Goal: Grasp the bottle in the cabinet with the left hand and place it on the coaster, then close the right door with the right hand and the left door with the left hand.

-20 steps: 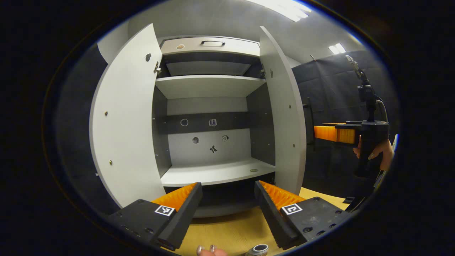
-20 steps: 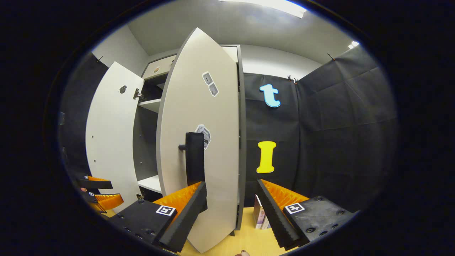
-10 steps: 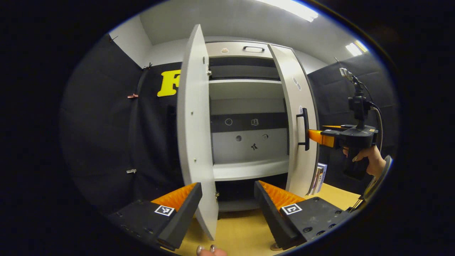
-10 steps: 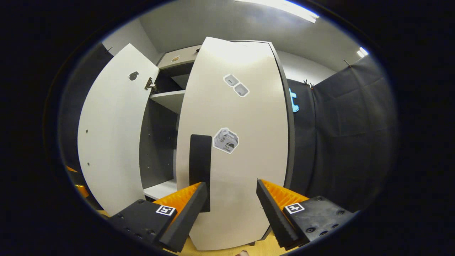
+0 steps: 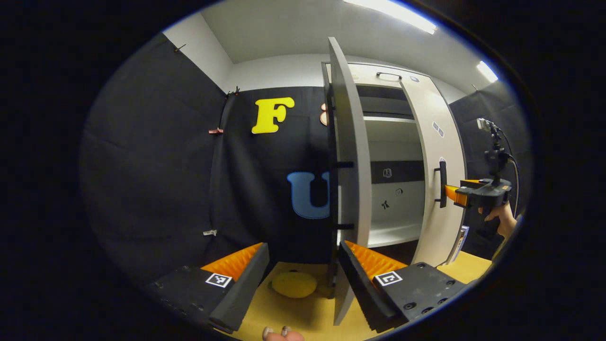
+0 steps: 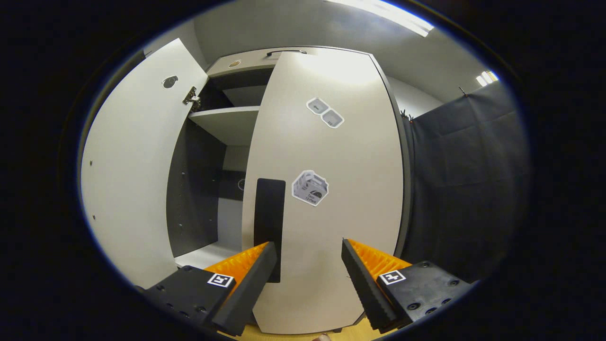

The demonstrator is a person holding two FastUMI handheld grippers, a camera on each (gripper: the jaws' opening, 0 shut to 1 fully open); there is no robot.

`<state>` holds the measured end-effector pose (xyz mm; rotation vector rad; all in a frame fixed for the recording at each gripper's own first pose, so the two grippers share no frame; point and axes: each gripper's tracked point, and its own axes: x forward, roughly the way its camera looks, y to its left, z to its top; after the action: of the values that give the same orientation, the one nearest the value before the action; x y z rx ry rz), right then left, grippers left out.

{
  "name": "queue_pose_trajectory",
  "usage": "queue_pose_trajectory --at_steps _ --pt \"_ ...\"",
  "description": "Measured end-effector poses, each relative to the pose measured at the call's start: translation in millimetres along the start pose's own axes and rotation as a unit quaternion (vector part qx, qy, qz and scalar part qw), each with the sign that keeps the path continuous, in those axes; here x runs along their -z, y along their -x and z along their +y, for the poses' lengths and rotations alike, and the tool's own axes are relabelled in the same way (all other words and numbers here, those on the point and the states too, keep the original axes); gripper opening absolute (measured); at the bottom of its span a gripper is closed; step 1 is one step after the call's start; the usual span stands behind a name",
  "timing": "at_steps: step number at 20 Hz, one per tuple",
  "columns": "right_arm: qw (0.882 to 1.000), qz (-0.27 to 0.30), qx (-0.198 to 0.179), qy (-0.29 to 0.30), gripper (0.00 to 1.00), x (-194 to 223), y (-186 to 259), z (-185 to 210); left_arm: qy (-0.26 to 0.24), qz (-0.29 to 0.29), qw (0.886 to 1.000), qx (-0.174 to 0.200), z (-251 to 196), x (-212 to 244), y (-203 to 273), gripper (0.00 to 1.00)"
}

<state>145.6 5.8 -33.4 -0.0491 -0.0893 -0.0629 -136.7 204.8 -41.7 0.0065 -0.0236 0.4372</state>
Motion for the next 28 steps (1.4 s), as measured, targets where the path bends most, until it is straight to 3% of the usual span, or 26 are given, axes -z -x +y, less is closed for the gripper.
queue_pose_trajectory --at_steps 5,9,13,20,25,28 --pt "1.000 0.002 0.014 0.006 0.95 6 -21 6 -0.016 -0.026 0.999 0.021 14 -23 -46 0.94" --pt "1.000 0.014 0.019 0.005 0.95 9 -26 7 0.000 -0.034 0.999 0.039 6 -27 -66 0.94" --pt "0.999 0.030 -0.006 0.013 0.96 11 -7 16 0.010 -0.029 0.998 0.051 7 -23 -74 0.93" --pt "0.999 0.020 -0.003 0.041 0.97 -6 74 0 0.058 -0.023 0.995 0.078 4 -18 -74 0.93" --pt "1.000 0.015 -0.014 0.021 0.97 -19 76 -13 0.059 -0.023 0.994 0.092 -23 -18 -66 0.94" --pt "0.999 0.007 -0.049 -0.003 0.97 -25 67 -9 0.070 -0.022 0.992 0.101 -51 -19 -63 0.94"
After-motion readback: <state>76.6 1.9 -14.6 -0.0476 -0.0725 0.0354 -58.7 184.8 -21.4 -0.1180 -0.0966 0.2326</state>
